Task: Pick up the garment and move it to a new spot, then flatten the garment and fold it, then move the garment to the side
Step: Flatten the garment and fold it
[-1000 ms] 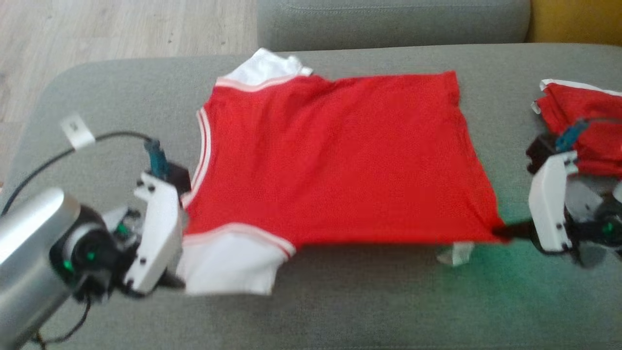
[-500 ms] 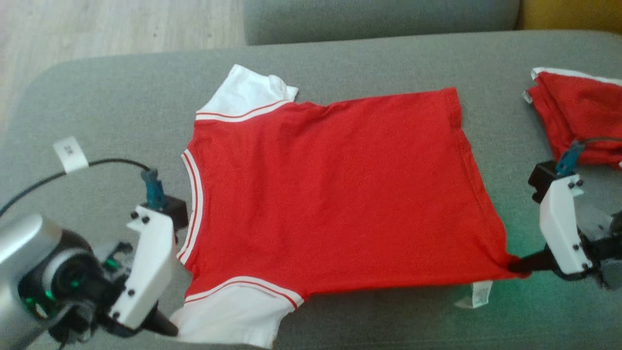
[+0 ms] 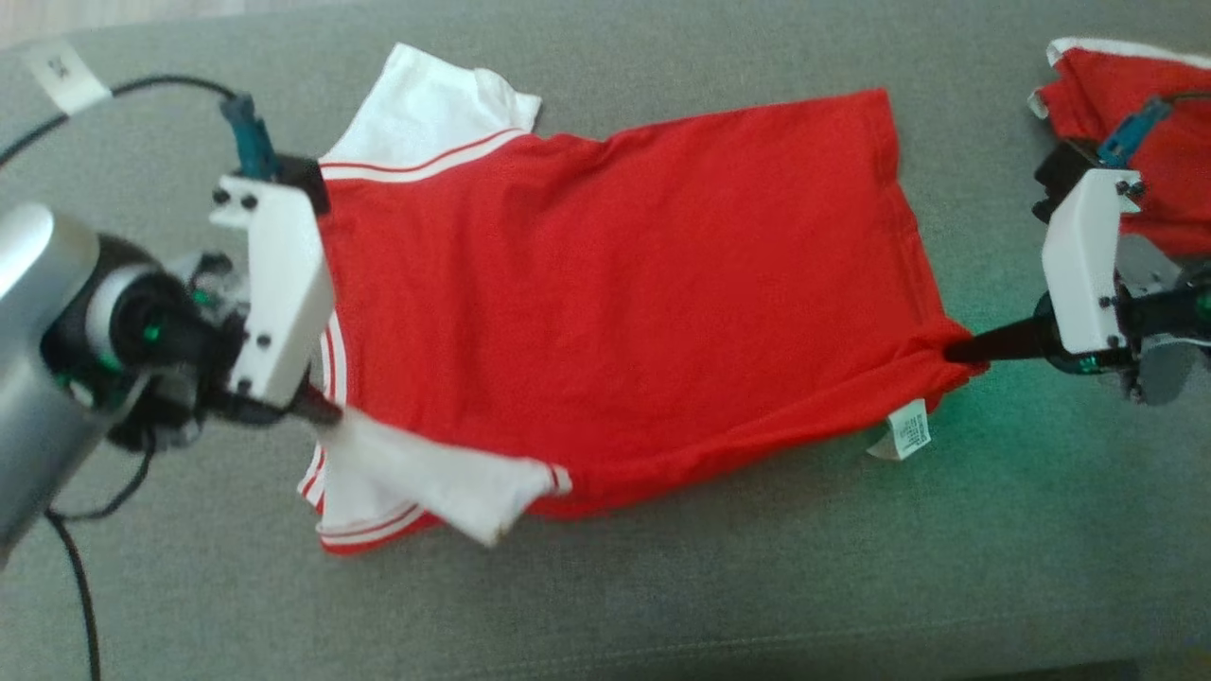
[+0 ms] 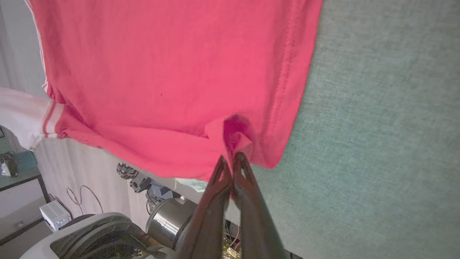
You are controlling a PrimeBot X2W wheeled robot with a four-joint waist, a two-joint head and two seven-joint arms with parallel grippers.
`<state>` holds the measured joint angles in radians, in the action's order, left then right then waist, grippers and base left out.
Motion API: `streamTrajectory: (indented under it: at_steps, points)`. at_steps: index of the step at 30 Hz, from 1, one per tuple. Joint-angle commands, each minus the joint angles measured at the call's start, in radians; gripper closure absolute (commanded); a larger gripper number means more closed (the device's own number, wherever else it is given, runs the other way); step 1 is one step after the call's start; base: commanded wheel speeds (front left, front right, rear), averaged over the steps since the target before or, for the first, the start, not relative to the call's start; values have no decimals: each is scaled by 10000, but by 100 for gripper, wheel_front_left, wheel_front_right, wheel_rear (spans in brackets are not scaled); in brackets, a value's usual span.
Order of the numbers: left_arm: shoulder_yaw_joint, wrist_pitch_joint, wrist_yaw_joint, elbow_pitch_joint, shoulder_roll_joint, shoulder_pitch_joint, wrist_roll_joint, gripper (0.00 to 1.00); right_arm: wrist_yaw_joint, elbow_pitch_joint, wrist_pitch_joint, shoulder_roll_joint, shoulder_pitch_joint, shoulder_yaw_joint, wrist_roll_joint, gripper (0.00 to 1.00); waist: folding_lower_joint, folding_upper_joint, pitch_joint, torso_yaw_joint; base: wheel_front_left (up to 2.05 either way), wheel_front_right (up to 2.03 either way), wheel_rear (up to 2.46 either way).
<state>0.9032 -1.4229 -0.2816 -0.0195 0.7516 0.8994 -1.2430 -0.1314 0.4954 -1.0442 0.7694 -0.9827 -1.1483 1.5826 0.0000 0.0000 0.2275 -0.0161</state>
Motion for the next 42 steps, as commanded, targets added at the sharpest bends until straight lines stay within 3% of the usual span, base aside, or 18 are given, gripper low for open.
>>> streamTrajectory:
  at_steps: [1, 8, 16, 17, 18, 19, 20, 26, 28, 29, 32, 39, 42]
  points:
    - [-550, 129, -13, 375, 176, 908, 365, 100, 7, 323, 76, -5, -228, 208, -72, 100, 0, 0, 222, -54, 0, 0, 0]
    - [-526, 988, 258, 2113, -736, 1589, 960, 100, 7, 1627, 257, -708, -537, 354, -18, 100, 0, 0, 474, -57, 0, 0, 0]
    - [-471, 1715, 665, 3396, -1340, 1740, 1186, 100, 7, 2124, 394, -1225, -704, 421, 8, 100, 0, 0, 554, -133, 0, 0, 0]
    - [-468, 1833, 721, 3546, -1426, 1732, 1203, 90, 7, 2169, 485, -1278, -717, 442, -10, 100, 0, 0, 540, -138, 0, 0, 0]
    - [-465, 1958, 778, 3693, -1507, 1707, 1216, 33, 7, 2181, 591, -1331, -722, 453, -44, 64, 0, 0, 501, -142, 0, 0, 0]
    - [-448, 2060, 832, 3841, -1573, 1669, 1233, 0, 7, 2183, 727, -1381, -705, 480, -64, 6, 0, 0, 445, -145, 0, 0, 0]
    - [-424, 2191, 888, 3985, -1619, 1632, 1280, 0, 7, 2208, 834, -1431, -669, 505, -62, 0, 0, 0, 363, -144, 0, 0, 0]
    - [-249, 3972, 1930, 4420, -1635, 1545, 2104, 0, 7, 1882, 1931, -1403, -215, 946, 130, 0, 0, 0, -433, -56, 0, 0, 0]
    - [-349, 5214, 2220, 4335, -1626, 1542, 2558, 0, 7, 1528, 2759, -1243, 31, 1219, 111, 0, 0, 0, -665, 6, 0, 0, 0]
    - [-573, 6600, 2263, 4253, -1721, 1370, 2881, 0, 7, 1074, 3816, -1052, 355, 1511, 4, 0, 0, 0, -891, 66, 0, 0, 0]
    - [-836, 8820, 1895, 3939, -1720, 930, 3649, 0, 7, 238, 5747, -705, 973, 1900, -425, 0, 0, 0, -1205, 146, 0, 0, 0]
    - [-1600, 13256, -133, 2194, -1821, -1256, 4799, 0, 7, -683, 11753, -259, 2767, 3110, -2283, 0, 0, 0, -1708, 417, 0, 0, 0]
    - [-1889, 14721, -974, 1337, -1781, -2373, 5138, 0, 7, -918, 12878, -313, 3792, 3580, -2957, 0, 0, 0, -1787, 506, 0, 0, 0]
